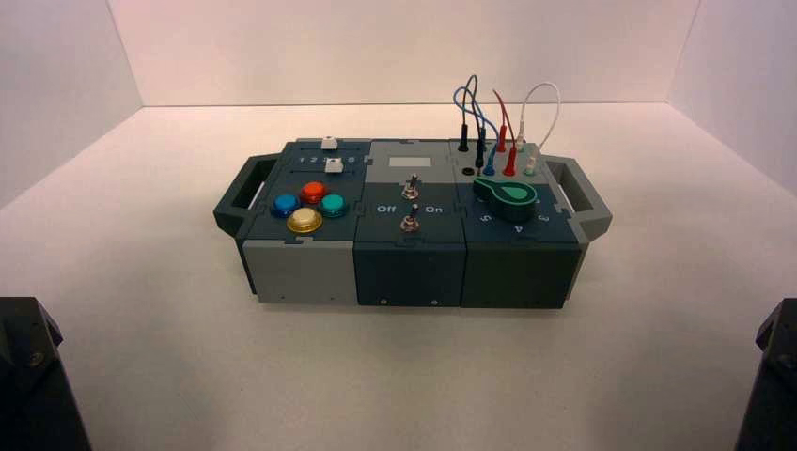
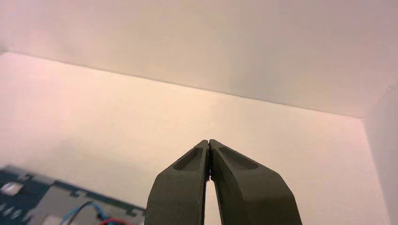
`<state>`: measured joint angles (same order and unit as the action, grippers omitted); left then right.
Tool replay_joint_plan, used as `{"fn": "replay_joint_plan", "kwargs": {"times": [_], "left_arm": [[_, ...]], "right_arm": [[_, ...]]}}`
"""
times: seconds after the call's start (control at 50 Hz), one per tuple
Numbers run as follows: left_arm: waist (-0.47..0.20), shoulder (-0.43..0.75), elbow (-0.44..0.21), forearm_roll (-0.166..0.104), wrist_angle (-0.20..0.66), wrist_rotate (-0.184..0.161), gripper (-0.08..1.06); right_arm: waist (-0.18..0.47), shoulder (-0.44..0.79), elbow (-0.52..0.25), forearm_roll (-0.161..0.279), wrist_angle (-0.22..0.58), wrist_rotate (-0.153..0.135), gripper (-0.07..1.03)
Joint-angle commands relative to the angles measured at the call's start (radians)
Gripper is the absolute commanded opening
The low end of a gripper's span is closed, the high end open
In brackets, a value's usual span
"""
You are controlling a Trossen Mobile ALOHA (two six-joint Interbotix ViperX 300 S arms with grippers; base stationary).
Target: Push the green button with the right gripper.
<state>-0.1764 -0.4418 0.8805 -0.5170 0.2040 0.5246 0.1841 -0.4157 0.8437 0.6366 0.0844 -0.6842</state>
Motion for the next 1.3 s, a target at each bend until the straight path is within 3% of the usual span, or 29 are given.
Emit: {"fn": "replay_joint_plan", "kwargs": {"times": [0.02,0.26,0.48,0.56,0.7,0.88,1.02,1.1,1.24,1.3], "left_arm": [[-0.005,0.002,-0.084,0.000,0.110,0.003,-0.03],[-0.012,0.005,-0.170,0.000,0.337,0.003,-0.03],[-0.012,-0.002,-0.207,0.000,0.514,0.005,-0.03],[-0.012,-0.002,-0.215,0.000,0.580,0.006,-0.03],[-0.012,-0.003,-0.215,0.000,0.683,0.014,-0.03],[-0.012,-0.012,-0.195,-0.003,0.742,0.014,-0.03],[-0.012,-0.032,-0.169,-0.018,0.764,0.014,-0.03],[-0.012,-0.043,-0.156,-0.020,0.788,0.012,-0.03],[-0.012,-0.048,-0.155,-0.020,0.839,0.009,-0.03],[-0.012,-0.048,-0.160,-0.021,0.862,0.011,-0.03]], "right_arm": [[0.023,-0.005,-0.066,0.003,0.077,-0.002,-0.02],[0.055,0.044,-0.186,0.003,0.318,-0.012,-0.02],[0.067,0.089,-0.261,-0.012,0.512,-0.023,-0.02],[0.094,0.091,-0.270,-0.038,0.555,-0.028,-0.02],[0.173,0.106,-0.284,-0.121,0.626,-0.025,-0.02],[0.258,0.155,-0.291,-0.181,0.670,-0.005,-0.02],[0.305,0.209,-0.296,-0.241,0.672,0.052,-0.02],[0.336,0.236,-0.305,-0.301,0.676,0.115,-0.02],[0.420,0.284,-0.328,-0.448,0.689,0.252,-0.02],[0.456,0.304,-0.342,-0.492,0.706,0.285,-0.02]]}}
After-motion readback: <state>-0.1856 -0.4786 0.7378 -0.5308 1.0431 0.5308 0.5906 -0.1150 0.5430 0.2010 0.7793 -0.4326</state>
